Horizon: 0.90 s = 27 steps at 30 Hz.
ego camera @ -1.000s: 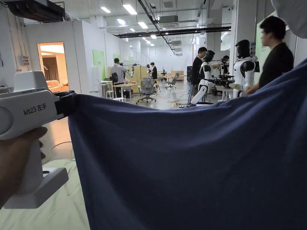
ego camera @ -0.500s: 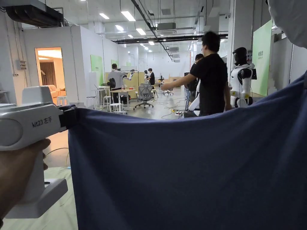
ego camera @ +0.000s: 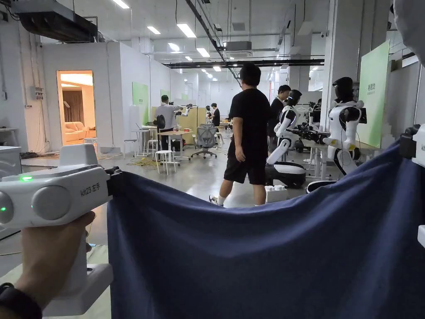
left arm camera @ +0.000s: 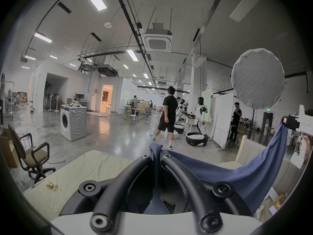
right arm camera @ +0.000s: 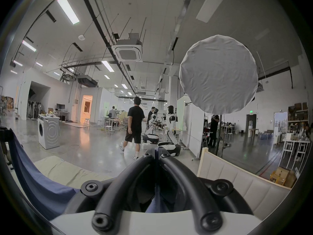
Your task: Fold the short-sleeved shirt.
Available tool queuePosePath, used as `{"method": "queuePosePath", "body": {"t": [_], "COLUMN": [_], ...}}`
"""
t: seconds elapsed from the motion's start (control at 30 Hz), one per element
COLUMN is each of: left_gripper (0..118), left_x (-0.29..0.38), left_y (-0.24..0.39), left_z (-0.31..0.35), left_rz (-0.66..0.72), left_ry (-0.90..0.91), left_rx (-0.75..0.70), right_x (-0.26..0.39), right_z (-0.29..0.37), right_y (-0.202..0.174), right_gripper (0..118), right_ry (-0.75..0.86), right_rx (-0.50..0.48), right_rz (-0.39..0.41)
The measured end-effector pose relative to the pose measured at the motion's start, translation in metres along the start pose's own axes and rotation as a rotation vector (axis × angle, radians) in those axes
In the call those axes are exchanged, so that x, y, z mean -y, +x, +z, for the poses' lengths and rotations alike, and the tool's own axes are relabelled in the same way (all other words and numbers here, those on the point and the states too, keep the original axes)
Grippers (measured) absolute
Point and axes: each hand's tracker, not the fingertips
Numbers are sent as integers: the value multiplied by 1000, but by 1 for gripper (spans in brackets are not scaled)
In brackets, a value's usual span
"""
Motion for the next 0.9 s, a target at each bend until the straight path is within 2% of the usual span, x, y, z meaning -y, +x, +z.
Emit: {"method": "queuePosePath", "body": {"t": [0.13, 0.23, 0.33, 0.43, 0.6, 0.63, 0.77, 0.8, 0.9], "left_gripper": [6, 6, 6, 6, 6, 6, 6, 6, 6], "left_x": [5, 11, 15, 21, 31, 35, 52, 59, 79], "left_y": [1, 6, 8, 8, 10, 15, 20, 19, 18], "left_z": [-43, -72, -95, -122, -146, -148, -151, -147, -124], "left_rz": [-17, -77, -72, -75, 16, 13, -30, -15, 10], "left_ry": [7, 7, -3, -90, -61, -69, -82, -70, -34], "left_rx": [-8, -28, -43, -113, -72, -73, -61, -43, -15], "right_x": [6, 9, 12, 12, 15, 19, 45, 53, 83], "right_z": [-32, -58, -86, -98, -111, -111, -120, -117, -102], "right_y": [-21, -28, -27, -27, -30, -30, -27, -23, -8], "right_gripper": [2, 2, 2, 2, 2, 2, 2, 2, 2], "right_ry": [49, 59, 68, 92, 67, 63, 21, 11, -28], "right_rx": [64, 93, 131, 155, 172, 169, 159, 141, 94], "right_rz": [45, 68, 83, 98, 125, 109, 148, 124, -18]}}
